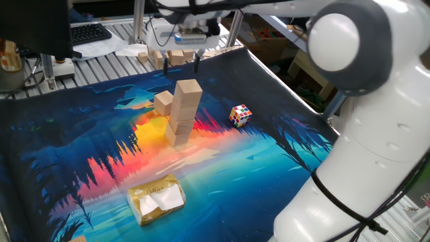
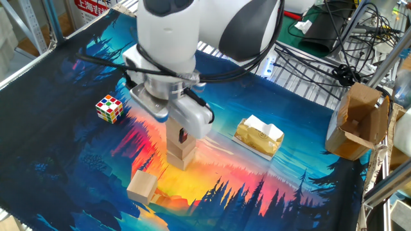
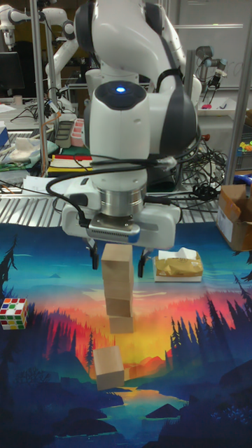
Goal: Stack the blocks in a vertical line of five
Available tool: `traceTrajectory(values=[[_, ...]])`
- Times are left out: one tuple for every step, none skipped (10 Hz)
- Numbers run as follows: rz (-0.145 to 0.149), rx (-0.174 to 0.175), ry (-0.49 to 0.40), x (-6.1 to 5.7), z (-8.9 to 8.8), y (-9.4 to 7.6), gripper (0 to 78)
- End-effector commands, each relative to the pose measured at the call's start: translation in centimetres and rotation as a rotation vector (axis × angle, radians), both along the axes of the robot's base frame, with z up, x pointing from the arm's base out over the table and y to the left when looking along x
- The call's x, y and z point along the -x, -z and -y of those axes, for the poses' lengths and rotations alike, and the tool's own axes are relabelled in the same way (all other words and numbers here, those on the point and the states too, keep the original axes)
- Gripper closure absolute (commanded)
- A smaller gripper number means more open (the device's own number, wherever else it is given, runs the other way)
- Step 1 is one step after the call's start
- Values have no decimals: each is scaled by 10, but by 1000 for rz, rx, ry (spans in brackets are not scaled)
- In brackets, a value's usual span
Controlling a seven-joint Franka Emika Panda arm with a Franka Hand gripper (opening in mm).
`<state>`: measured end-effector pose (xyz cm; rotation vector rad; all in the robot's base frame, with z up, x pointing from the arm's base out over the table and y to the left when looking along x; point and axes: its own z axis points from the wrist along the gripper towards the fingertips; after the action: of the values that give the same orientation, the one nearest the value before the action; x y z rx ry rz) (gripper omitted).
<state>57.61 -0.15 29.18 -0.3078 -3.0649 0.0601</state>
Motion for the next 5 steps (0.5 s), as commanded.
traceTrajectory(values=[[1,0,1,-14,-4,3,1],[1,0,1,-19,-7,5,1],[1,1,2,-22,-8,7,1],[1,1,0,-24,-9,8,1],[1,0,-3,-29,-10,12,1]])
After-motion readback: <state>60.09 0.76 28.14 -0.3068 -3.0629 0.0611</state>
